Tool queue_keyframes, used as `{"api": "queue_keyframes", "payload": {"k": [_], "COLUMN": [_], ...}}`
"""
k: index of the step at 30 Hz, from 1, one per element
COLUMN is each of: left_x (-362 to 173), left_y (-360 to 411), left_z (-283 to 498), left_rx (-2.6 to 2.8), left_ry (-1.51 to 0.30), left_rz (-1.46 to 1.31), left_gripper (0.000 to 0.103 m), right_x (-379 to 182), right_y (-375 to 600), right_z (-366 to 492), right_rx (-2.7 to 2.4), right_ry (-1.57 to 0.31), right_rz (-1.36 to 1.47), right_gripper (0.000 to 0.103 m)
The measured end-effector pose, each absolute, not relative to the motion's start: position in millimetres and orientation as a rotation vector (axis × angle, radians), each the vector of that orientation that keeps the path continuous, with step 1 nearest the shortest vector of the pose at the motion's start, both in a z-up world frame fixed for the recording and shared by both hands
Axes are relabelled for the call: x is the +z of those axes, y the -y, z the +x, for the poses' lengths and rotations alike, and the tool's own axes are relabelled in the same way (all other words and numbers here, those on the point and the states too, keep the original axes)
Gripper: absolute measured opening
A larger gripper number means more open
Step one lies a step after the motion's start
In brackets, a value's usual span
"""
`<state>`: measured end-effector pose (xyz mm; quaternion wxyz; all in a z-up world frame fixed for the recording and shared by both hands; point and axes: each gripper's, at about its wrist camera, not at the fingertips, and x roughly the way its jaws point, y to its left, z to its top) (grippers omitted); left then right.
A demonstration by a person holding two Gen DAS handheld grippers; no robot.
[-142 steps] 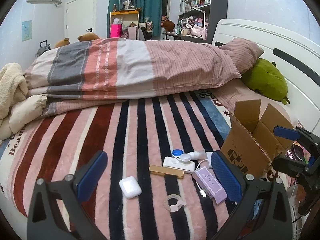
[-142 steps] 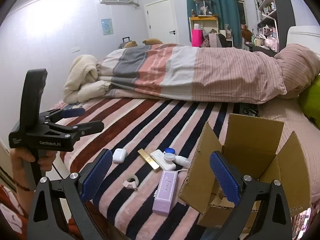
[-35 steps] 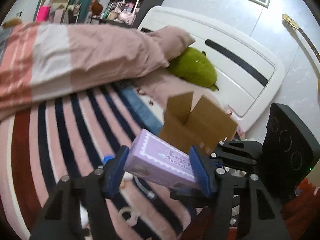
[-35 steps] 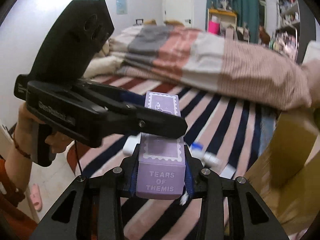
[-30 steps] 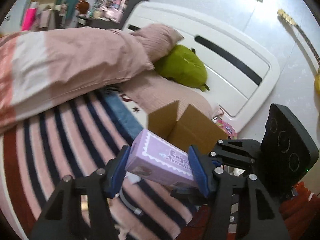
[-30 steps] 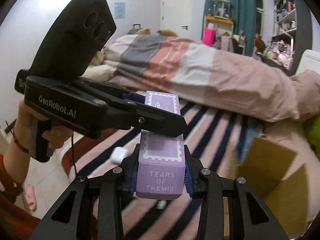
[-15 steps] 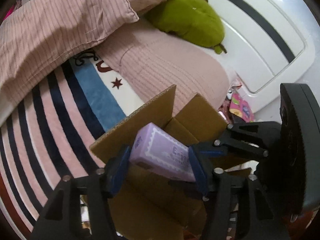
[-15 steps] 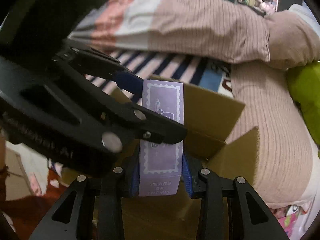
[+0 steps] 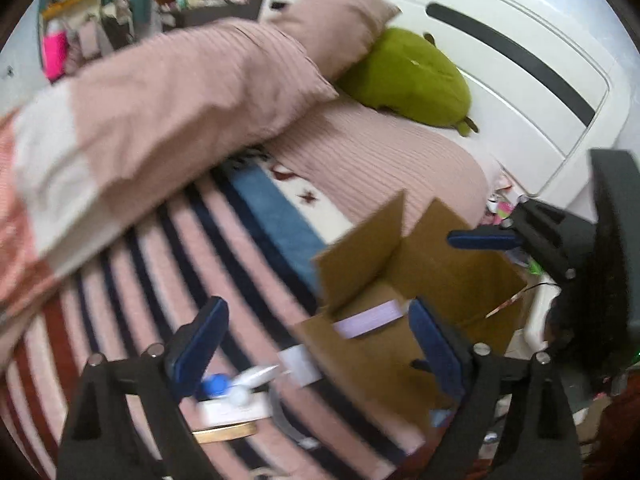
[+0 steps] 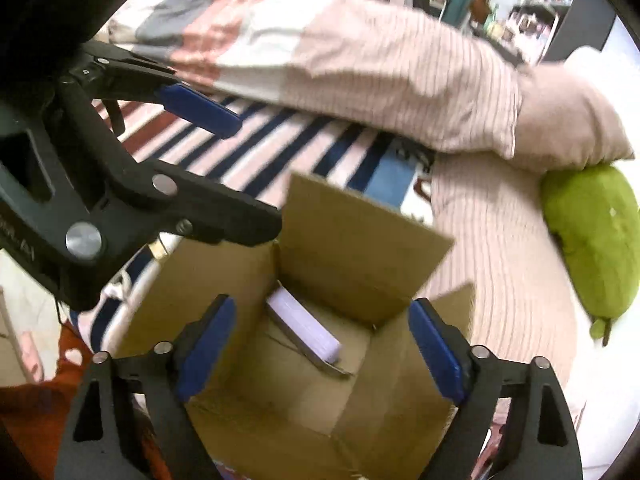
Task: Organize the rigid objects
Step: 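Grasp the clear tape roll with the right gripper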
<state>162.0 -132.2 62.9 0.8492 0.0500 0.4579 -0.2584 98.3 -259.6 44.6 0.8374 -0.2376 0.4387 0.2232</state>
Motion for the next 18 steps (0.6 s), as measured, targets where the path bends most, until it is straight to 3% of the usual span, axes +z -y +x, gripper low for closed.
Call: {"api": "queue_keyframes", "payload": {"k": [9, 18], "left_x": [42.7, -60.5], "left_y": [-15.1, -85.6], "left_z": [106.1, 52.9], "left_rx": [-0.338, -0.233], "left_ry": [-0.859, -0.926], "left_rz": [-0.002, -0.084], "left_gripper": [0.093, 0.093], "right_x": [53.1, -86.1], "right_y": [148.6, 100.7], "right_z": [50.9, 12.8], "right_rx": [0.789, 0.871], "right_ry": [-0.81, -0.986], "right_rz": [-0.353, -0.268], "right_gripper": [0.089, 0.089]}}
